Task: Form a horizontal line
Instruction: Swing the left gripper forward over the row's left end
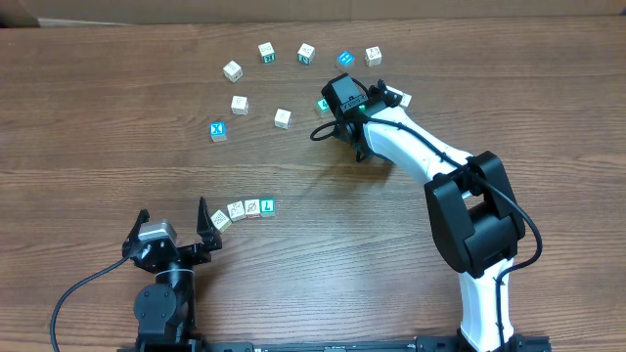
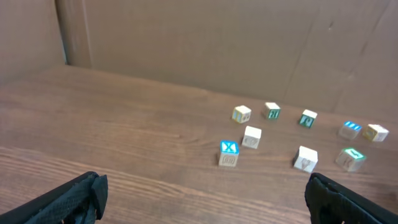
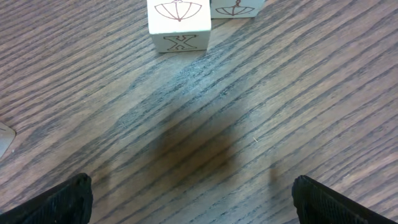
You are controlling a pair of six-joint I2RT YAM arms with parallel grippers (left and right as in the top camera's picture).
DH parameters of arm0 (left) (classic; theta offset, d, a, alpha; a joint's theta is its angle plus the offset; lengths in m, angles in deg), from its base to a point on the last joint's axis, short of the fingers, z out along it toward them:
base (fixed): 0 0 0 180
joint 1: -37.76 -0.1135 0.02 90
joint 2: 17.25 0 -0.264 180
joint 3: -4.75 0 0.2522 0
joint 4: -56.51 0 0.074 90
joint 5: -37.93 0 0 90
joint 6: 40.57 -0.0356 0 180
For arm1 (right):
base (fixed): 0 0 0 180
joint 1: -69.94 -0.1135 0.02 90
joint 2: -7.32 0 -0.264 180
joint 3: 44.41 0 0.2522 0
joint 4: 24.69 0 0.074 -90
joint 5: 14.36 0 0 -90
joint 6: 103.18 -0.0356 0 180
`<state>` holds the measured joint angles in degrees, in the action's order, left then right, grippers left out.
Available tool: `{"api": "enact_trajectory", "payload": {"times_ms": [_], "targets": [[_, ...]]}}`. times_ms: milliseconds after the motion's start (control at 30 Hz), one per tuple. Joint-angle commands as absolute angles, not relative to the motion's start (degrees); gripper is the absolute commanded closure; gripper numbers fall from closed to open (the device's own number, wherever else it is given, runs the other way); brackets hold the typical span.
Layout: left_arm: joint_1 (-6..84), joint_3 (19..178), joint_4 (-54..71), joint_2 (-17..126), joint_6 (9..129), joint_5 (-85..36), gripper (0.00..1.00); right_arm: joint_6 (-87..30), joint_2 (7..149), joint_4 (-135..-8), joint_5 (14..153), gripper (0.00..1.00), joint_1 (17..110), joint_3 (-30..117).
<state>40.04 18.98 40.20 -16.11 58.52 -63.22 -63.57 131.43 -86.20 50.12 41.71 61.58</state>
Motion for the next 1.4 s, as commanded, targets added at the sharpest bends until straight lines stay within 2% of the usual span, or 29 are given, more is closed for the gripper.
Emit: {"api": "enact_trajectory", "payload": {"times_ms": [0,67,133,267,567,700,733,767,800,967,1067,1367], "targets": [[40.3,19.0,44.7,-16.2,59.2,-59.5,0.01,-63.8,129.8,-86.1,49.3,0.00,41.7,61.2],[40.3,20.2,50.0,-16.1,56.3,-52.7,0.00,-63.8,129.8,-86.1,49.3,0.00,41.7,61.2],[40.3,25.1,47.0,-15.6,56.3,-52.7,0.00,-63.8,129.8,-86.1,49.3,0.00,41.7,61.2],[40.3,42.6,29.3,-7.6,55.0,-58.5,0.00,-63.8,129.8,-86.1,49.3,0.00,41.7,61.2],[40.3,88.0,-16.0,30.5,55.0,-57.5,0.00,-63.8,129.8,-86.1,49.3,0.00,41.7,61.2],[40.3,101.3,-28.4,44.7,55.0,-52.8,0.00,-63.8,129.8,-86.1,49.3,0.00,41.7,61.2],[40.3,103.5,-30.5,47.8,55.0,-51.1,0.12,-63.8,129.8,-86.1,49.3,0.00,41.7,61.2],[40.3,105.1,-32.2,50.4,55.1,-50.1,0.67,-63.8,129.8,-86.1,49.3,0.00,41.7,61.2],[40.3,106.0,-33.7,52.3,56.0,-50.1,0.95,-63.8,129.8,-86.1,49.3,0.00,41.7,61.2],[40.3,104.6,-39.8,59.5,70.5,-55.6,0.96,-63.8,129.8,-86.1,49.3,0.00,41.7,61.2],[40.3,99.9,-39.5,61.4,74.0,-55.4,0.96,-63.8,129.8,-86.1,49.3,0.00,41.7,61.2],[40.3,81.6,-27.2,61.5,78.2,-55.4,0.96,-63.8,129.8,-86.1,49.3,0.00,41.7,61.2]]}}
